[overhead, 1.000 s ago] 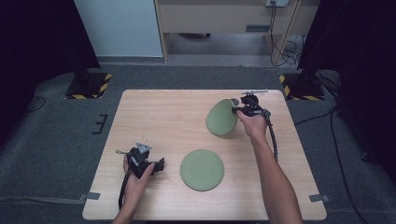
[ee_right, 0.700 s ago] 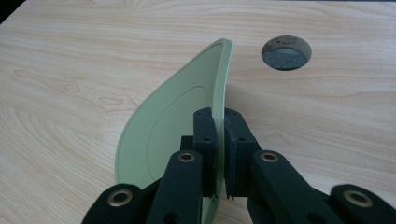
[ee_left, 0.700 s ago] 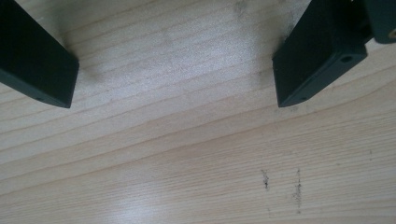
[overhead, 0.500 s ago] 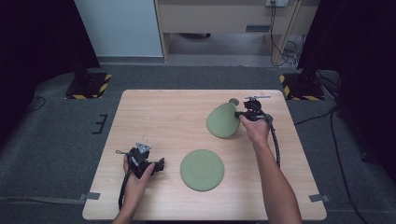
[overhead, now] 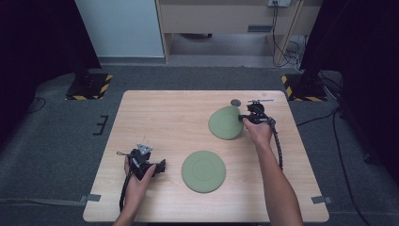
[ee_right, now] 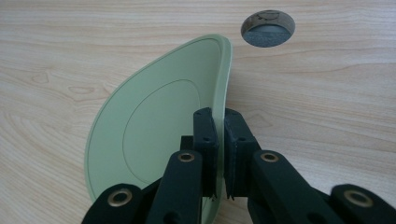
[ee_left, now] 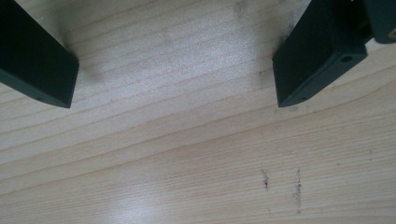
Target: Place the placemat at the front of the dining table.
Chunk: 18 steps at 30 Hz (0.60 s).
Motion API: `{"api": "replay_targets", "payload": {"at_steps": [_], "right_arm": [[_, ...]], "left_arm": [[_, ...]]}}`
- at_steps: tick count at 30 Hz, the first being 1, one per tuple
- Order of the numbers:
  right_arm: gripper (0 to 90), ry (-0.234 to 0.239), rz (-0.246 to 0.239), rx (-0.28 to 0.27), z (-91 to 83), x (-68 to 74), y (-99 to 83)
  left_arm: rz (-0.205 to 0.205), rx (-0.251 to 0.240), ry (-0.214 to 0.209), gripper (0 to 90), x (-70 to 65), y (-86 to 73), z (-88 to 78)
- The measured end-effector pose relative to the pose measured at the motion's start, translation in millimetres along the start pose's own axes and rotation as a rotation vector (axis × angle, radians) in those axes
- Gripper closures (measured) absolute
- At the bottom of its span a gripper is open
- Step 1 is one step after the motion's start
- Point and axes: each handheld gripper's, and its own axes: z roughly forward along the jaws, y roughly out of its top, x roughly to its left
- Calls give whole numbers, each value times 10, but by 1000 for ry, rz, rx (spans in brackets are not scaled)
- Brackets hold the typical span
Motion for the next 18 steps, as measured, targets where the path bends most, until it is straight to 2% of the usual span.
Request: {"api": "replay_targets", "payload": {"at_steps": [11,18], "right_arm": [[855,-20,11,4,83,-104,23],[822,-40,39,5,163,-168,24]], "left_arm": [[0,0,0,0,0,0,0],[1,1,-2,0,1,2,1]]}}
